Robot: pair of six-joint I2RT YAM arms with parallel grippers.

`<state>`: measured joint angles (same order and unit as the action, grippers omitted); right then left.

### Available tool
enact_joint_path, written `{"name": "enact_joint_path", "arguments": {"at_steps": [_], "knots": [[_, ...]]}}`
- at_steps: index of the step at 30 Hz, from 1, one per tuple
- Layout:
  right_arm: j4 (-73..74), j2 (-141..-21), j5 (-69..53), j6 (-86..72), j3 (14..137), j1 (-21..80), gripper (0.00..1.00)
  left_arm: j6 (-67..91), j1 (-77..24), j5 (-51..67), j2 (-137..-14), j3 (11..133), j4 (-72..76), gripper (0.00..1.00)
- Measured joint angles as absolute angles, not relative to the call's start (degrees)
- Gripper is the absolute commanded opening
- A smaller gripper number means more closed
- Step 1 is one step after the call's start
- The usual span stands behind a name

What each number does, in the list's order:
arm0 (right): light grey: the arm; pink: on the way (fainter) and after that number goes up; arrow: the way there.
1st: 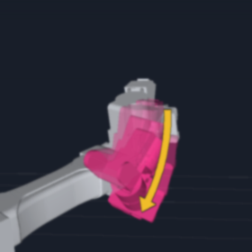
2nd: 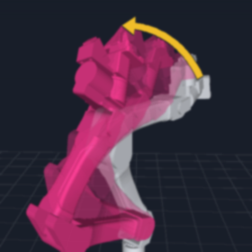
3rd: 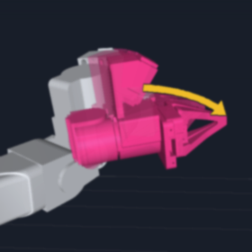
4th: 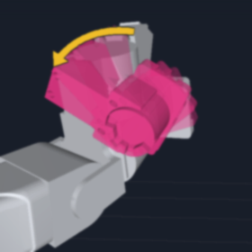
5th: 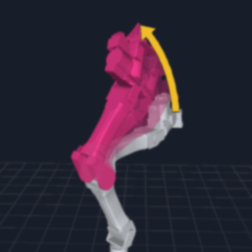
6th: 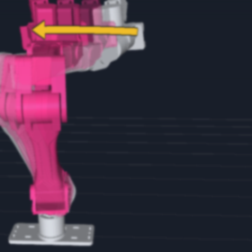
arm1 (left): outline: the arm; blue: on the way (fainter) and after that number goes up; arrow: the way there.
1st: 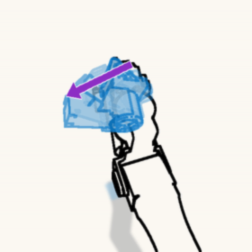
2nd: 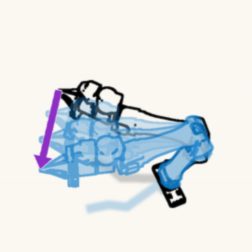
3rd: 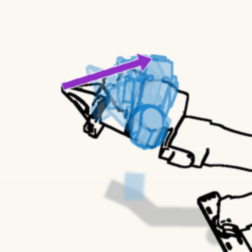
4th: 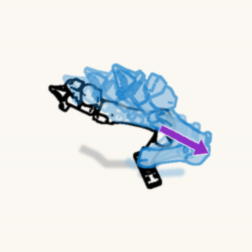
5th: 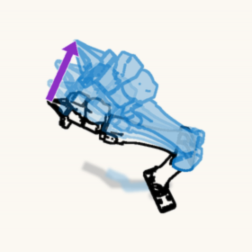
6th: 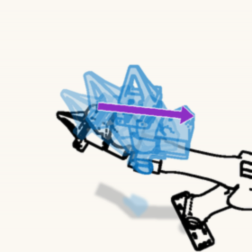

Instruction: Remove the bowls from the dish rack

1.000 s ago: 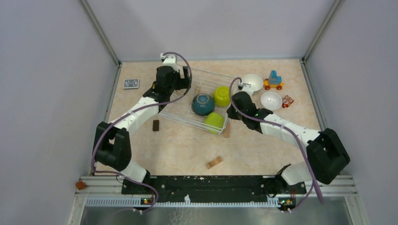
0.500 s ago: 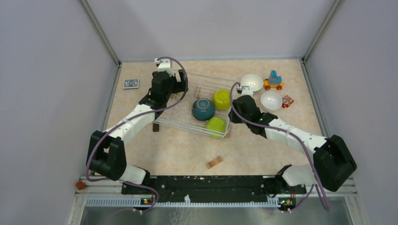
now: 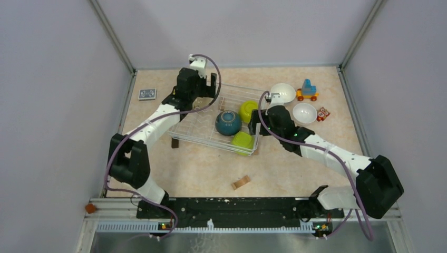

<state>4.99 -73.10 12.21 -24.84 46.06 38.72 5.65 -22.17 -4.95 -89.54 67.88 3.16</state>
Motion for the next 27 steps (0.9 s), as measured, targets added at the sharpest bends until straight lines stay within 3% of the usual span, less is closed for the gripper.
{"name": "enact_joint_path", "arguments": {"at_steps": [8, 17, 27], "knots": [[4.9, -72.6, 14.0, -25.7, 46.1, 38.7, 0.92, -3.6, -22.2, -8.0, -103.8, 88.9, -10.7, 0.99], [5.0, -73.3, 16.3, -27.2, 46.3, 38.5, 0.92, -4.7, -22.9, -10.4, -106.5, 90.0, -21.3, 0.99], [5.5, -75.0, 16.5, -28.4, 47.0, 38.5, 0.92, -5.7, -28.6, -23.2, -110.4, 90.0, -22.1, 0.99]]}}
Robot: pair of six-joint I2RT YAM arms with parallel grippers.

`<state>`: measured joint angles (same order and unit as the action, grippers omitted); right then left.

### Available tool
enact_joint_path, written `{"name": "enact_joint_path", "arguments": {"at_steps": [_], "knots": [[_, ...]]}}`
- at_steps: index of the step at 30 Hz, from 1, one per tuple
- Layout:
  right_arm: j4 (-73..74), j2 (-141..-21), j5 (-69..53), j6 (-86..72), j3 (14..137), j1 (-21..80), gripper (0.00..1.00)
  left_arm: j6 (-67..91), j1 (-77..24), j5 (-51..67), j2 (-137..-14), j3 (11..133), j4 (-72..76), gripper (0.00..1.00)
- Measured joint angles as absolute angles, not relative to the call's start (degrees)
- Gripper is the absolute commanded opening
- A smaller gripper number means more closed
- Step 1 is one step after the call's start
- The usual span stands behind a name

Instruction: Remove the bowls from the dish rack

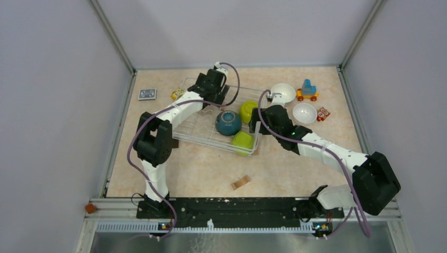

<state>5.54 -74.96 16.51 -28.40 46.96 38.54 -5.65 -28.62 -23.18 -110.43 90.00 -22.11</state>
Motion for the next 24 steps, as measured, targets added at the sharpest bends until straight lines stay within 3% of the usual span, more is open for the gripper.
{"name": "enact_joint_path", "arguments": {"at_steps": [10, 24], "knots": [[6.0, -79.6, 18.6, -29.2, 48.2, 38.5, 0.91, -5.7, -26.9, -27.3, -112.3, 90.0, -23.9, 0.99], [6.8, -83.2, 19.4, -29.6, 48.9, 38.5, 0.9, -4.9, -25.5, -24.5, -114.0, 92.9, -26.1, 0.99]]}}
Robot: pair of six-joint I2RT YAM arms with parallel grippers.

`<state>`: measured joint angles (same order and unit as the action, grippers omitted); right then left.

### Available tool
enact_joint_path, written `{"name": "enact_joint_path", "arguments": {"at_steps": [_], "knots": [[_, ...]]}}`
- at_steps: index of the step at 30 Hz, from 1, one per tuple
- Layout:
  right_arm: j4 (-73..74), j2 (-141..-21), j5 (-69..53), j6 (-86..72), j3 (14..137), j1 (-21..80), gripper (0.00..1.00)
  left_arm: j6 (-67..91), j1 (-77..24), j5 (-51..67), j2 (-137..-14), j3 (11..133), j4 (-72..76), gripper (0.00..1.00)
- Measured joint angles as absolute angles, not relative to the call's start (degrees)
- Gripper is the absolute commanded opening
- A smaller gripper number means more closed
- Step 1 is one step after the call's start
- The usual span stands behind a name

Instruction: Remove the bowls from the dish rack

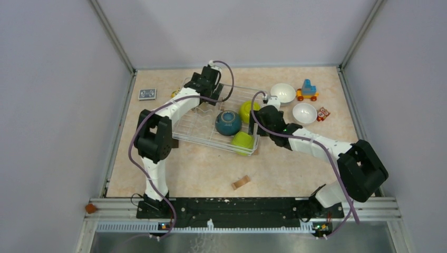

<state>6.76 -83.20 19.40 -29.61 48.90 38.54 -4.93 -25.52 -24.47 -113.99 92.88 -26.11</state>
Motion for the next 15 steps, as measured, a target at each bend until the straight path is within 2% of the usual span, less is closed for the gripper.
{"name": "enact_joint_path", "arguments": {"at_steps": [10, 15], "knots": [[6.8, -83.3, 19.4, -29.6, 49.0, 38.5, 0.9, -3.6, -24.2, -21.3, -116.5, 97.9, -30.8, 0.99], [6.6, -83.4, 19.4, -29.6, 49.6, 38.5, 0.9, -1.8, -24.4, -24.8, -118.0, 99.8, -32.4, 0.98]]}}
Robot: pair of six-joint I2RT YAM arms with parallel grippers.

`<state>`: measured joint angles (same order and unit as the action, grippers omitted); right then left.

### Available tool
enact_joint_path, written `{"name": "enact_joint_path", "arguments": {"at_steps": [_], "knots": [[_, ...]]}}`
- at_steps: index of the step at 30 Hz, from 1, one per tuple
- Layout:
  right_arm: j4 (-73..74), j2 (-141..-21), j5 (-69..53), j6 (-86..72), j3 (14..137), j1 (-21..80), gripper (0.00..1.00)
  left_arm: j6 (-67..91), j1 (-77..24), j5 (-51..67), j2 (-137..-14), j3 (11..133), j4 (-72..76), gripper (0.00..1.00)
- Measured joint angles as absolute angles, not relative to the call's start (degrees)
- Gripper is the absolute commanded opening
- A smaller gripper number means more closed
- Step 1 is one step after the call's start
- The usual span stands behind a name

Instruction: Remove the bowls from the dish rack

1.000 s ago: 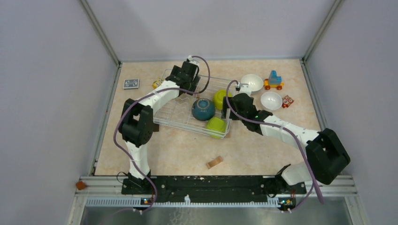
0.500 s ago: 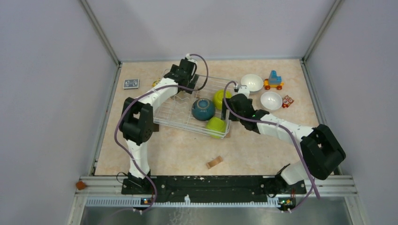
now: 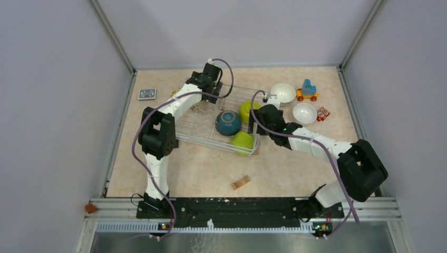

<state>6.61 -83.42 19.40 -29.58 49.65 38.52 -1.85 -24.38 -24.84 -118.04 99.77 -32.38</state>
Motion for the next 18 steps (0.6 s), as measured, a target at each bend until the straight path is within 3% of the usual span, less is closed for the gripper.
{"name": "enact_joint_path", "arguments": {"at_steps": [5, 18], "knots": [[6.6, -83.4, 19.4, -29.6, 49.6, 38.5, 0.88, -1.0, -24.7, -30.9, -117.4, 98.3, -31.4, 0.95], [6.7, -83.4, 19.2, -29.5, 49.6, 38.5, 0.84, -1.5, -24.5, -33.3, -111.8, 92.0, -25.4, 0.89]]}}
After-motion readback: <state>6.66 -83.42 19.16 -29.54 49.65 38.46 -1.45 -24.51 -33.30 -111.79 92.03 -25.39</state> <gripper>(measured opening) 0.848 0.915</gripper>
